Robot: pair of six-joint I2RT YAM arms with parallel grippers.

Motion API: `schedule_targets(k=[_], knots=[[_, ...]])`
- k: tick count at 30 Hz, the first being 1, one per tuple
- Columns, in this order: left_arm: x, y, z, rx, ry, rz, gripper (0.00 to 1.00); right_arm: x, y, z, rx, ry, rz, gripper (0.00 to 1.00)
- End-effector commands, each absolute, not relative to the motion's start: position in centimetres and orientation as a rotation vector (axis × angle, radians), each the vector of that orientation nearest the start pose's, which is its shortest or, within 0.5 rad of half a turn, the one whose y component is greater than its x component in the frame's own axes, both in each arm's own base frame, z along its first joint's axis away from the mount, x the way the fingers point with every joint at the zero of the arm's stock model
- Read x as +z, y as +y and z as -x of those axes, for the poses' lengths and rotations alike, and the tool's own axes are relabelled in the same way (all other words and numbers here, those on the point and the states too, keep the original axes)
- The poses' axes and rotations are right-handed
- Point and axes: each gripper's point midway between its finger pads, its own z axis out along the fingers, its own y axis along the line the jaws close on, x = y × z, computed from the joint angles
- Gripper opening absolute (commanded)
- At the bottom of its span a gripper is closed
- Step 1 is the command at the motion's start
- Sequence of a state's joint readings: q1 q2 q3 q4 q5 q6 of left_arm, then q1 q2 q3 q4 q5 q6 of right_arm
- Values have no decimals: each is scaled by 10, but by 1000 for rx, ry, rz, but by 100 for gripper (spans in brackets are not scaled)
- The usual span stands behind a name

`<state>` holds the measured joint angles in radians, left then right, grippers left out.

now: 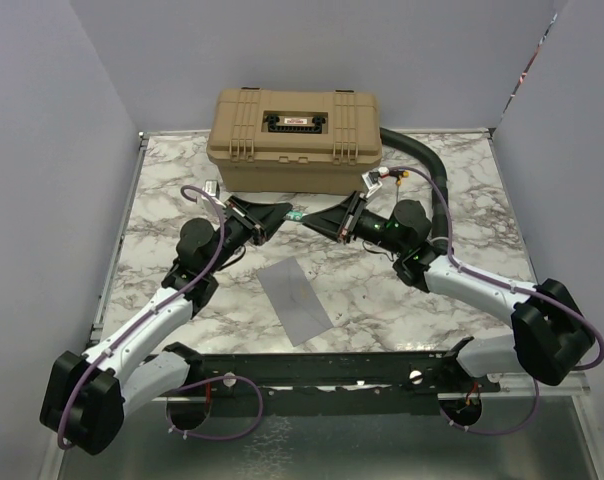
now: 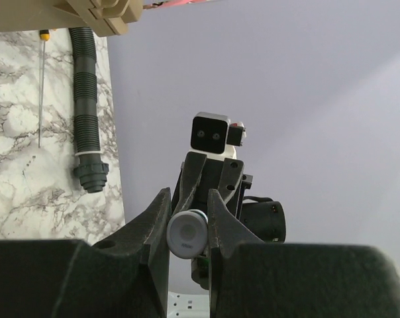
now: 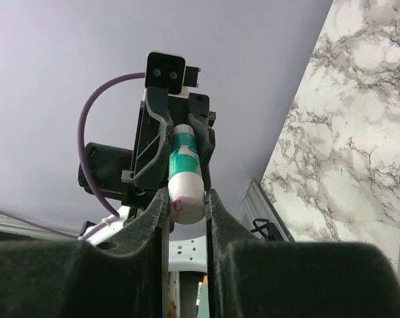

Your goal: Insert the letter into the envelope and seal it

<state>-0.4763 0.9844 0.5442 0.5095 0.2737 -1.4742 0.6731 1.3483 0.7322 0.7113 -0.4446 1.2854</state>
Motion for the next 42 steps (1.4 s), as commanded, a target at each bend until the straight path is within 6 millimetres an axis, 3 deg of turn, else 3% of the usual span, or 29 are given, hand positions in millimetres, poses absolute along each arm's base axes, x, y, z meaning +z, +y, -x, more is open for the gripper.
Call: schedule_targets(k=[1, 4, 8, 10, 15, 20, 23, 32, 42], knots=[[273, -284, -198, -1884, 1926, 265, 0, 323, 358, -246, 1859, 1704, -31, 0], [273, -282, -202, -1849, 1912, 263, 0, 312, 353, -249, 1825, 1731, -82, 1], [274, -277, -213, -1682, 1920, 203, 0, 283, 337, -252, 1757, 1806, -193, 1], [273, -273, -218, -1586, 1935, 174, 6, 270, 328, -253, 1728, 1831, -264, 1], [266, -268, -226, -1478, 1953, 138, 34, 245, 303, -255, 1645, 1860, -429, 1], [246, -267, -226, -1458, 2000, 165, 81, 232, 286, -258, 1601, 1852, -549, 1], [244, -263, -231, -1427, 1999, 182, 98, 224, 282, -263, 1552, 1873, -591, 1], [213, -241, -235, -1256, 2048, 212, 99, 163, 274, -296, 1362, 2027, -658, 1], [184, -218, -238, -1023, 2159, 204, 99, 97, 312, -337, 1445, 2187, -595, 1]])
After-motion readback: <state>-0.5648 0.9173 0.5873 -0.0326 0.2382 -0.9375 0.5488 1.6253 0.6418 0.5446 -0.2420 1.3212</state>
